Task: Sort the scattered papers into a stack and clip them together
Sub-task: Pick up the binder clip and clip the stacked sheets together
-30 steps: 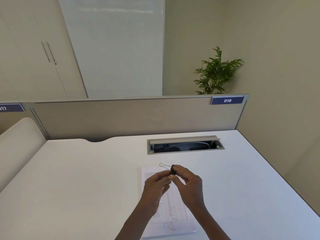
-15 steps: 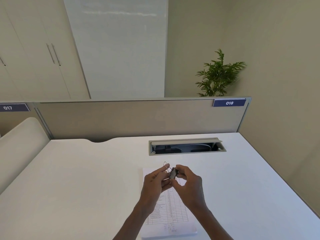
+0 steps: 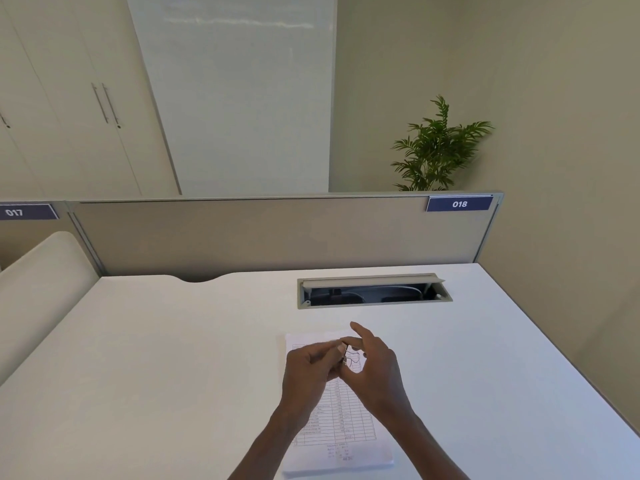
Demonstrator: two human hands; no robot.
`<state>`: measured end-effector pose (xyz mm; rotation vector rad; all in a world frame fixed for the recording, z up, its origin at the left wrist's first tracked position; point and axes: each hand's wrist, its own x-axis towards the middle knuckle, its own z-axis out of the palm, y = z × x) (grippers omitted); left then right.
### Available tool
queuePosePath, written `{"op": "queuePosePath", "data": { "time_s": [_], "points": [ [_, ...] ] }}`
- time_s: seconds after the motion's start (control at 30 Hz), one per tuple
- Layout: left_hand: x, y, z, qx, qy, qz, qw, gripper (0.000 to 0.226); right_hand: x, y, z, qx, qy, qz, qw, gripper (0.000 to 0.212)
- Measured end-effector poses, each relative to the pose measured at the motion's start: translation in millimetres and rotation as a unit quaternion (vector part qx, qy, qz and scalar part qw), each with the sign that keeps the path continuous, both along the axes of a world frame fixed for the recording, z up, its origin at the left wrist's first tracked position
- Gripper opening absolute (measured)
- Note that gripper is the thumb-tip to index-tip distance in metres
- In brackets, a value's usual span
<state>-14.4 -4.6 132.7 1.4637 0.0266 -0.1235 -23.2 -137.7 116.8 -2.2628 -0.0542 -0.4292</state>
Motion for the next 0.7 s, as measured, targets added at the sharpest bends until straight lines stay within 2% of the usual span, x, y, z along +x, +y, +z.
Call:
{"op": "queuePosePath", "data": {
  "time_s": [0.17,0.33,0.47,0.6,0.7],
  "points": [
    [3.4,1.0,-8.4,-0.104,0.067,0.039,0.992,0.028,3.7,0.2,0.6,0.006,0.001,0.031,0.999,0.059],
    [6.7,2.4,-14.0,-0.159,0.089,0.065,0.981,0.027,6.7,-0.3,-0.9,0.038,0.026,0.048,0.998,0.056],
    [10.2,4.1,-19.9,-0.176,0.086,0.086,0.977,0.022,9.9,-0.1,2.9,0.175,0.12,0.028,0.977,0.055],
    [12.7,1.8,-26.4,-0.186,0.079,0.097,0.975,0.02,15.0,-2.2,-3.5,0.331,0.171,0.006,0.928,0.048],
    [15.4,-3.8,-31.8,-0.196,0.08,0.107,0.971,0.022,18.1,-4.4,-8.1,0.38,0.184,0.023,0.906,0.052]
  ]
}}
